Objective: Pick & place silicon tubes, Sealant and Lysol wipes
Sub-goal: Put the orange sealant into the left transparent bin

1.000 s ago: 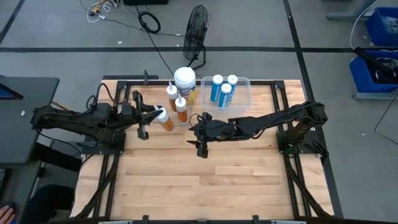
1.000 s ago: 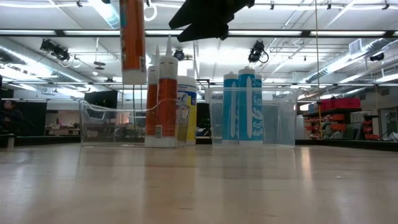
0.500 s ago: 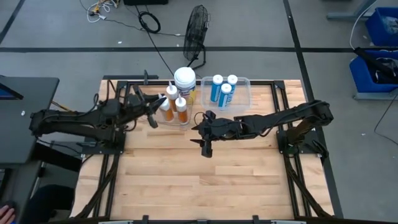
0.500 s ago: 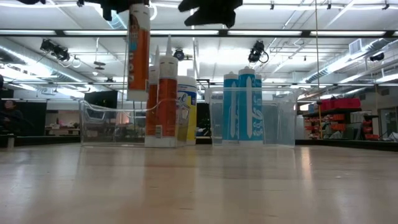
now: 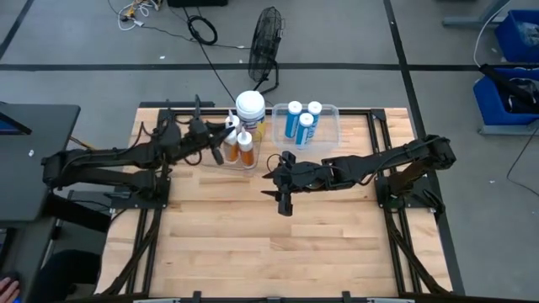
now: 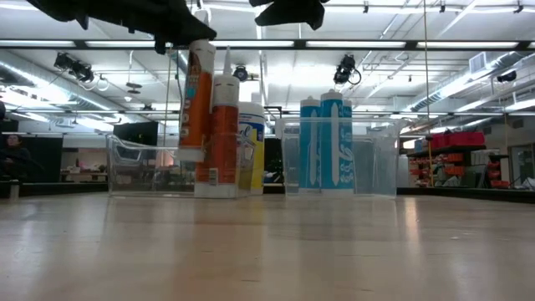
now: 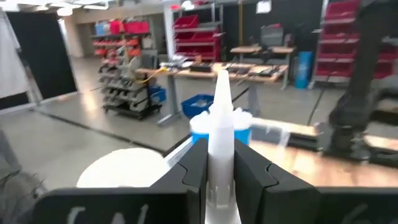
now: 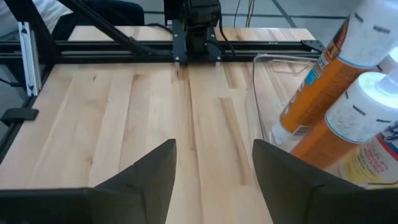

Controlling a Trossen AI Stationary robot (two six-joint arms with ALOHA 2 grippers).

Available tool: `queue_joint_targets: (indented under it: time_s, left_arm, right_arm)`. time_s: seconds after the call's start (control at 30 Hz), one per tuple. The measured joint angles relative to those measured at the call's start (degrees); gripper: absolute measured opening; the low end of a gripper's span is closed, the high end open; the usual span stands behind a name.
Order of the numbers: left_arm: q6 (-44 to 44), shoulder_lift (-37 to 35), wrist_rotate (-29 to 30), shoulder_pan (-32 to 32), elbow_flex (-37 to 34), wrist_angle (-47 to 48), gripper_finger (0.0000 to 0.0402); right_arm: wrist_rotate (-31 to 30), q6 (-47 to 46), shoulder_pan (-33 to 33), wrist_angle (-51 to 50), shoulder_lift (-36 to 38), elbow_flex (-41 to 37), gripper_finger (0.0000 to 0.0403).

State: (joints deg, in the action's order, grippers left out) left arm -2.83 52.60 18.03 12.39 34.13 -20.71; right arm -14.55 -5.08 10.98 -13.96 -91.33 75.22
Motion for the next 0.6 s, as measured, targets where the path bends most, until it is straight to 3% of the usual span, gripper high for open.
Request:
queue_joint_targets:
  time_s: [0.4, 0.6]
  left_arm:
    - [0.4, 3.0, 1.6, 0.7, 0.0, 1.1, 0.0052]
    - [1.0, 2.4, 3.0, 1.0, 0.0, 6.4, 0.0052]
  right_arm:
    - [0.0, 0.0, 0.0, -0.8, 0.0, 0.0, 0.0214]
    - [0.0, 0.0, -0.1, -0.8, 0.0, 0.0, 0.0214]
